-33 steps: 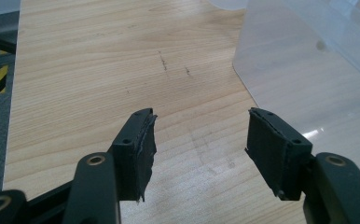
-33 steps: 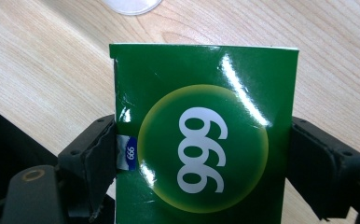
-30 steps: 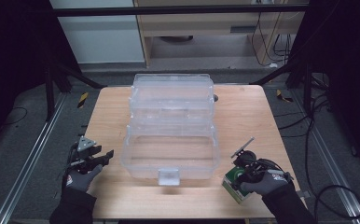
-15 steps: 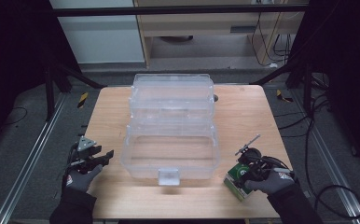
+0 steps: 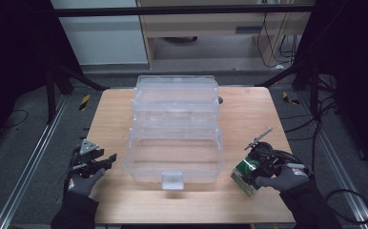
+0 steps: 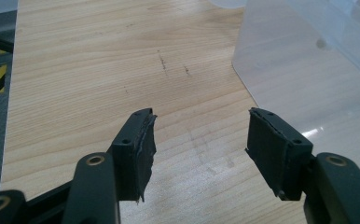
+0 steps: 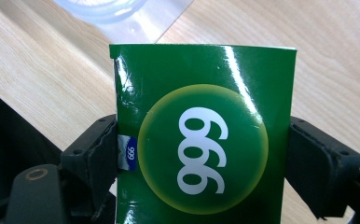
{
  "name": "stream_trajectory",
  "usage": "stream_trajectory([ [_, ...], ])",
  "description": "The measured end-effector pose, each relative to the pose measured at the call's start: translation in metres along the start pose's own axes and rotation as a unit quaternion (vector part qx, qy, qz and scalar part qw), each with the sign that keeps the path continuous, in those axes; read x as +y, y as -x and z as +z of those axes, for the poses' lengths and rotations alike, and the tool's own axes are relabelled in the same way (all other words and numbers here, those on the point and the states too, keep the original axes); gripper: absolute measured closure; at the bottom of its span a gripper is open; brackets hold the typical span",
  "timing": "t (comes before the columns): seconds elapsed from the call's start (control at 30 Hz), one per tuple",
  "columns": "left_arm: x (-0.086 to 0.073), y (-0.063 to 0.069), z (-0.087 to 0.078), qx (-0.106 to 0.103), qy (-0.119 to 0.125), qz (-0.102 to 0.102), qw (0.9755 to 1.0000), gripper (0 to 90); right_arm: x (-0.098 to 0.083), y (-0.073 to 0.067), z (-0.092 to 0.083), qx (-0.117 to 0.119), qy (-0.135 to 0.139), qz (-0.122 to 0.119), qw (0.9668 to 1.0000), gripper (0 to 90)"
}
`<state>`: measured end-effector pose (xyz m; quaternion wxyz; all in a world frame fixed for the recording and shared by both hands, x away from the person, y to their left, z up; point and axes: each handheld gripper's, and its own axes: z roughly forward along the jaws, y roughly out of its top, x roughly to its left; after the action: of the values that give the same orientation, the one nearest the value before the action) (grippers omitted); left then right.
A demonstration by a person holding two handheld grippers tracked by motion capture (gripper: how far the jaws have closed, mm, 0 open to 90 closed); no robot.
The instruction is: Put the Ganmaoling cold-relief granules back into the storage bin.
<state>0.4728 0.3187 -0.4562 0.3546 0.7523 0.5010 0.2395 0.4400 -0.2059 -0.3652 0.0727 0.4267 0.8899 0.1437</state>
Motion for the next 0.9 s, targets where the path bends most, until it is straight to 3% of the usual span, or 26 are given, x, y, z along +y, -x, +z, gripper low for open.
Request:
stream_trajectory([
  [0.27, 0.000, 0.000, 0.000, 0.000, 0.000, 0.001, 1.0000, 40.7, 0.008, 0.002, -0.014, 0.000, 0.007, 0.000, 1.0000, 18.4],
  [0.9, -0.001, 0.001, 0.002, -0.001, -0.004, 0.003, 1.0000, 40.7, 0.040, 0.010, -0.057, -0.007, 0.030, -0.033, 0.9990, 18.3],
])
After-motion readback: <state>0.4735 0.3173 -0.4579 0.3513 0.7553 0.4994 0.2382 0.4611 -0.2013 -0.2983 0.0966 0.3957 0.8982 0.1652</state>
